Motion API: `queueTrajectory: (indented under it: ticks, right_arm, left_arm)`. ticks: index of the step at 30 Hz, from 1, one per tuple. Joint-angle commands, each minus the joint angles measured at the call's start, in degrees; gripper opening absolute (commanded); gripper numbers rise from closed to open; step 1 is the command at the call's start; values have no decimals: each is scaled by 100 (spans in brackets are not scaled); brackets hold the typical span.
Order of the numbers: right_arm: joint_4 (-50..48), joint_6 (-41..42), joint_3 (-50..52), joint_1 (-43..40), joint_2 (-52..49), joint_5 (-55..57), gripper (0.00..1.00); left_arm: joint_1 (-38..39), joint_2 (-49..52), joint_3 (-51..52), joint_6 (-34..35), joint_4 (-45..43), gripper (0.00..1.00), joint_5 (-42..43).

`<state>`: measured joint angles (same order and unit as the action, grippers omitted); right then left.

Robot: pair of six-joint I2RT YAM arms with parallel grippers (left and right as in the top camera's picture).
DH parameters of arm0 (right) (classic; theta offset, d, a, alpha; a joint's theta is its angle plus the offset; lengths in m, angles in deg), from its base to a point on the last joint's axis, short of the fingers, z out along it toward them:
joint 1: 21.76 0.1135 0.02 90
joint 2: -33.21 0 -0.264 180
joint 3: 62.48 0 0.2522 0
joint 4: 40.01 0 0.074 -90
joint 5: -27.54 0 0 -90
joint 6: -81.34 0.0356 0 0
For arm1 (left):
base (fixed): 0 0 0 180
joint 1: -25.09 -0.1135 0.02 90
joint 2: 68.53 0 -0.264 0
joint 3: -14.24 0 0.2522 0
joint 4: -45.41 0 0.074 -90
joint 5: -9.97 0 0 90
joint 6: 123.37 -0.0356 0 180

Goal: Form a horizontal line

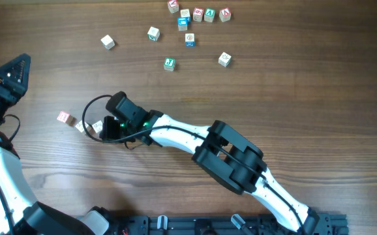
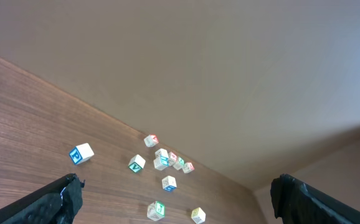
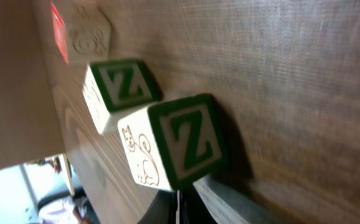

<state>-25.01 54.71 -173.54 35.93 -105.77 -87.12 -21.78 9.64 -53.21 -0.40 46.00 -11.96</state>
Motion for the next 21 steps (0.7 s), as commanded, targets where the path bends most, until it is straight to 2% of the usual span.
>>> queueTrajectory:
  ticks: [1,15,19,21]
  right_arm:
    - [-254,-44,-151,20,-122,267,5]
    - [-680,-52,-151,59,-232,428,5]
    - [-704,-654,-380,151,-229,-28,5]
    - [-278,-909,-640,262,-229,144,5]
  left_arm:
    - [15,50,-55,50,20,100,111]
    - [15,61,-55,48,83,100,111]
    - [15,61,-55,48,83,100,109]
    - [15,61,-55,48,79,100,107]
